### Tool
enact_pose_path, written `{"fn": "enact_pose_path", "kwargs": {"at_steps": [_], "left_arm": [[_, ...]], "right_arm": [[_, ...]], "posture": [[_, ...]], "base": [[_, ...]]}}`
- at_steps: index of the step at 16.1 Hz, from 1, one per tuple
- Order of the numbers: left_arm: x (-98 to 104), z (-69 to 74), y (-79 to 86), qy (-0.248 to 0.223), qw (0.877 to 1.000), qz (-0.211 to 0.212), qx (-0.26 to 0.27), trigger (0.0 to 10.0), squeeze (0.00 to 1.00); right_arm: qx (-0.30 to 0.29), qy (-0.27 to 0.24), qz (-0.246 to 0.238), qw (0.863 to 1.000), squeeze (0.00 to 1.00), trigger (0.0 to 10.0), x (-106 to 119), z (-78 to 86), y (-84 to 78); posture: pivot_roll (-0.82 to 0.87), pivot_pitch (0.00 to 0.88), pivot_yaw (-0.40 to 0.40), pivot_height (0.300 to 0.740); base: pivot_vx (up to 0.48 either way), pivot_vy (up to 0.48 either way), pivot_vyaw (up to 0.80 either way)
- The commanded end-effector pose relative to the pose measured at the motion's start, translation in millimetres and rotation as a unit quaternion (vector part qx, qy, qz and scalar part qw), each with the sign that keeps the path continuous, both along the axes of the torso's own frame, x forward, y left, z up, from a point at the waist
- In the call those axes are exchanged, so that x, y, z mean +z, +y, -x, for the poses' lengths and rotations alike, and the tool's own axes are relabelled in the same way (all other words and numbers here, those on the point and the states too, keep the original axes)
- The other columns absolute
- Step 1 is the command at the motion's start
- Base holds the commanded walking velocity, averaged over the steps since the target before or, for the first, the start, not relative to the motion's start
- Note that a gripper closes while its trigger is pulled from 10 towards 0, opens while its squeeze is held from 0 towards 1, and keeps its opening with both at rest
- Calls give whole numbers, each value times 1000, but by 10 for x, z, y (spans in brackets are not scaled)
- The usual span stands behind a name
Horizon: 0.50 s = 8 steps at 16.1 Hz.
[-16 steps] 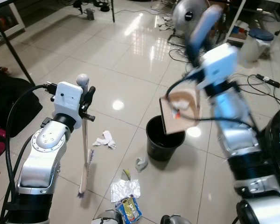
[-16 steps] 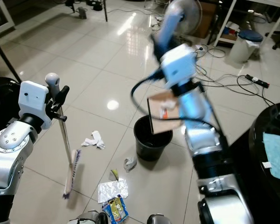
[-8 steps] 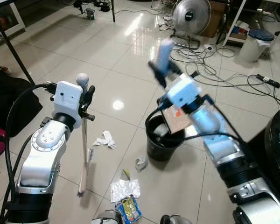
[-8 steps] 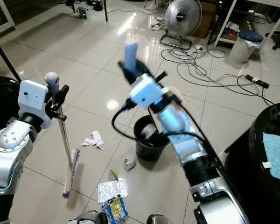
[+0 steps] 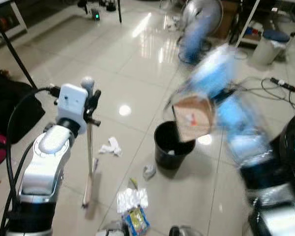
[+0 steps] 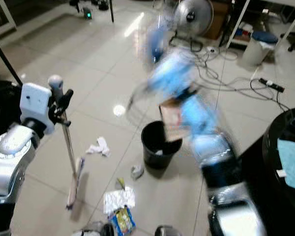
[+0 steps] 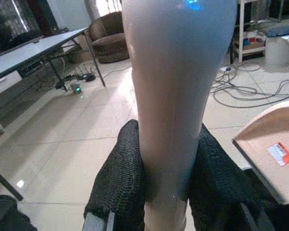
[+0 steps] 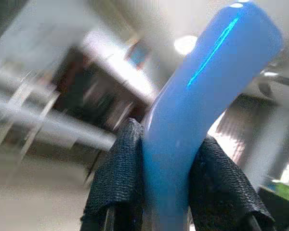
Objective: Sweep floor
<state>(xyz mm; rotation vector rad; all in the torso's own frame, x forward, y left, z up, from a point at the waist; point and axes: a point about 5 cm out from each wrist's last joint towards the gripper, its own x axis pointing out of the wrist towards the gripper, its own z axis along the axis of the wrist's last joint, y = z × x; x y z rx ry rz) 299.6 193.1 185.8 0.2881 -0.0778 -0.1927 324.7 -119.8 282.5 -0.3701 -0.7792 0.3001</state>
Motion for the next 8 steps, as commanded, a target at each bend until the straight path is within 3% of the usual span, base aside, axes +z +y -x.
{"fn": "enact_pose_path", "kwargs": {"at_steps": [1, 5, 6, 8], "left_arm": [[146, -4, -62, -26, 999, -5, -18, 10000, 0], [177, -17, -138, -31, 999, 4, -29, 10000, 0], [195, -16, -145, -33, 999, 2, -31, 10000, 0], [299, -16, -122, -45, 998, -6, -36, 10000, 0]], "right_arm": [[13, -36, -55, 998, 0, 10000, 336, 134, -72], [30, 4, -206, 978, 0, 10000, 642, 329, -327], [34, 15, -221, 975, 0, 10000, 664, 355, -351], [46, 90, -266, 959, 0, 10000, 549, 386, -373]], "posture": [[46, 78, 2, 740], [27, 59, -1, 740], [28, 55, -2, 740], [34, 50, -9, 740]], "base": [[0, 0, 0], [0, 0, 0], [0, 0, 0], [0, 281, 0]]}}
